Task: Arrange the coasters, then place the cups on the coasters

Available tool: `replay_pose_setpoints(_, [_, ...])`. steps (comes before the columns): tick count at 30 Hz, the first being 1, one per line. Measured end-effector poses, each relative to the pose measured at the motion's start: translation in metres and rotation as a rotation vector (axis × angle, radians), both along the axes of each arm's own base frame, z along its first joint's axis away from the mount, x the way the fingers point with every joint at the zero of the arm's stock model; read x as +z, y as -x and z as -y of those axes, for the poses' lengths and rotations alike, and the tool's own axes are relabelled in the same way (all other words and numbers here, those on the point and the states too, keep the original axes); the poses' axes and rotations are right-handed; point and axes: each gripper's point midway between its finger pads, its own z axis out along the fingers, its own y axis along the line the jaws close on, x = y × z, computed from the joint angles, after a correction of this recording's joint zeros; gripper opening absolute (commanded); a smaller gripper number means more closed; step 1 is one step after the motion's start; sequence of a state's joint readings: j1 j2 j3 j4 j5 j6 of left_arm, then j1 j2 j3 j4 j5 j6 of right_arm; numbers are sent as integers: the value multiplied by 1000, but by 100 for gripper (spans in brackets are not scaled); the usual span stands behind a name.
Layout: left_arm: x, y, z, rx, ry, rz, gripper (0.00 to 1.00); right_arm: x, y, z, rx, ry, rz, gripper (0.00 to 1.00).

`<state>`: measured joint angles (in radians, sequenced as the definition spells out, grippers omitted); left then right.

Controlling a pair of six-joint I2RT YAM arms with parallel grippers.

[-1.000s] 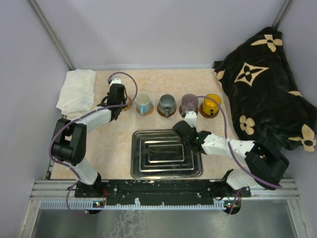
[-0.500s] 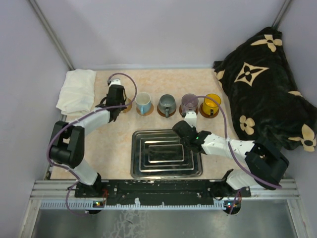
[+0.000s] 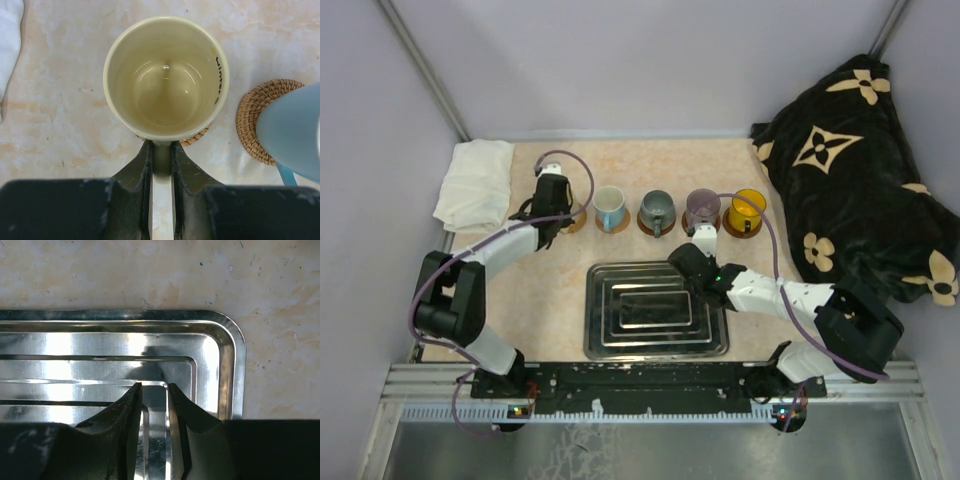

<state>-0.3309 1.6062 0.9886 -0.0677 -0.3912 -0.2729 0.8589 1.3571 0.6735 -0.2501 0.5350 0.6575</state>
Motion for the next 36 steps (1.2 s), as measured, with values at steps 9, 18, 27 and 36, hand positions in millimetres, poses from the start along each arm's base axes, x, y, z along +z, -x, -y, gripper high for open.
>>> replay_pose_setpoints(9, [-2, 11, -1, 0, 17, -4, 0, 0, 0, 0, 3, -1, -2, 28])
replay_pose_setpoints(18, [-2, 14, -1, -6, 22, -4, 2, 0, 0, 0, 3, -1, -2, 28])
replay_pose_setpoints(27, [-3, 14, 1, -20, 24, -8, 4, 0, 0, 0, 3, -1, -2, 28])
replay_pose_setpoints(36, [-3, 14, 2, -35, 14, -11, 25, 0, 0, 0, 3, -1, -2, 28])
